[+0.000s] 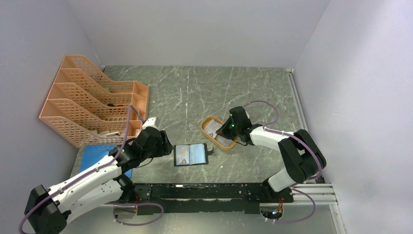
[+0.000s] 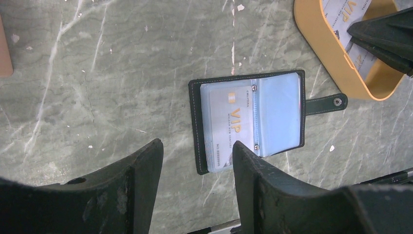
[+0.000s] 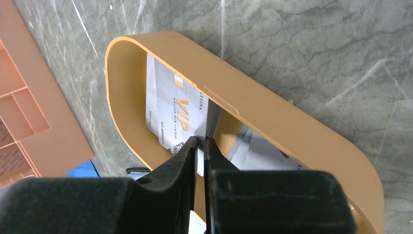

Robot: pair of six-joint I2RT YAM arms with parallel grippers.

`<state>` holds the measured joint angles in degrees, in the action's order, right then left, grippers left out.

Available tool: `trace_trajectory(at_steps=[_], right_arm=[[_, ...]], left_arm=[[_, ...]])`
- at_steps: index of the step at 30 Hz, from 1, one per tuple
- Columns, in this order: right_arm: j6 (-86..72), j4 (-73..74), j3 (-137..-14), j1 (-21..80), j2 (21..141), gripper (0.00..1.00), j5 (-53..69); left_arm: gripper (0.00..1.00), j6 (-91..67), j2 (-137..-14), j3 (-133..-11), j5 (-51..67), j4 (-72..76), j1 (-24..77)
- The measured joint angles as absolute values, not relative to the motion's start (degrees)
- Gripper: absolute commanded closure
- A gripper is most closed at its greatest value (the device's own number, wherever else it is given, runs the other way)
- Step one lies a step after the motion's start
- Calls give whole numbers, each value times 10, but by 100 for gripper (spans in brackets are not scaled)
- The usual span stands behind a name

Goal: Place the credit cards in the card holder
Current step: Pick up the credit card from the storage box.

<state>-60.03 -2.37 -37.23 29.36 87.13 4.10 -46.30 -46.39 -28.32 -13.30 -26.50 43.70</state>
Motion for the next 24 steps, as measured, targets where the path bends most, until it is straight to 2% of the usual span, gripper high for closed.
trace_trajectory(at_steps=[12,15,24], right_arm=[[-602,-26,-361,290,848,94,46],[-603,-26,-354,288,839,100,48],[-613,-14,-352,285,797,100,57]], left_arm=[[41,-463,-464,-283,-133,-265,437],[41,-463,-464,-283,-133,-265,437],[41,-463,-464,-283,-133,-265,437]])
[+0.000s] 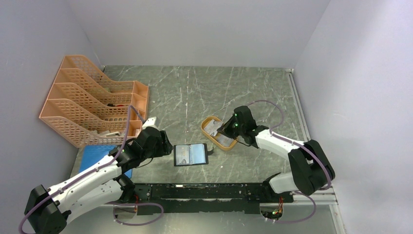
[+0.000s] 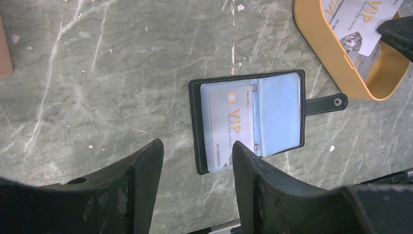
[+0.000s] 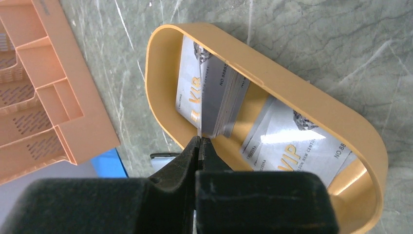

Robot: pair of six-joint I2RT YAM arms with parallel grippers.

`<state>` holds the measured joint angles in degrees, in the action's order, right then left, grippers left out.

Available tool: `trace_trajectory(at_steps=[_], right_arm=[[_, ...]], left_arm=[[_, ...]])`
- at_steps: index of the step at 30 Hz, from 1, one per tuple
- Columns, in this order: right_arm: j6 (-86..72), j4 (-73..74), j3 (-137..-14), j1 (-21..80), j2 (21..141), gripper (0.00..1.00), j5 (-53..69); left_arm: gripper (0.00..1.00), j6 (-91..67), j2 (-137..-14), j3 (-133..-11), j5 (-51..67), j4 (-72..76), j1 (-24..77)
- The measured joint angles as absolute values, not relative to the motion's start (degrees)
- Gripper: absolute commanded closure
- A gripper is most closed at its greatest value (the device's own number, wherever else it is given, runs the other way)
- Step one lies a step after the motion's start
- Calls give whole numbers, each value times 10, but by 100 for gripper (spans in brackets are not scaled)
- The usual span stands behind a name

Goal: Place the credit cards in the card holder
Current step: Pick up the credit card from the storage box.

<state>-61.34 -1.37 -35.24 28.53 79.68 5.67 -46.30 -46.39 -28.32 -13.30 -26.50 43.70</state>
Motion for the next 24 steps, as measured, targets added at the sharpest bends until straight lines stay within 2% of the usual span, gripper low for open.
trace_trajectory(at_steps=[16,24], right_arm=[[-651,57,-376,260,727,100,73],[-701,84,-376,218,655,100,173]], left_arm=[[41,-459,-455,-288,-142,-275,437],[41,-452,-450,-338,-157,-305,437]])
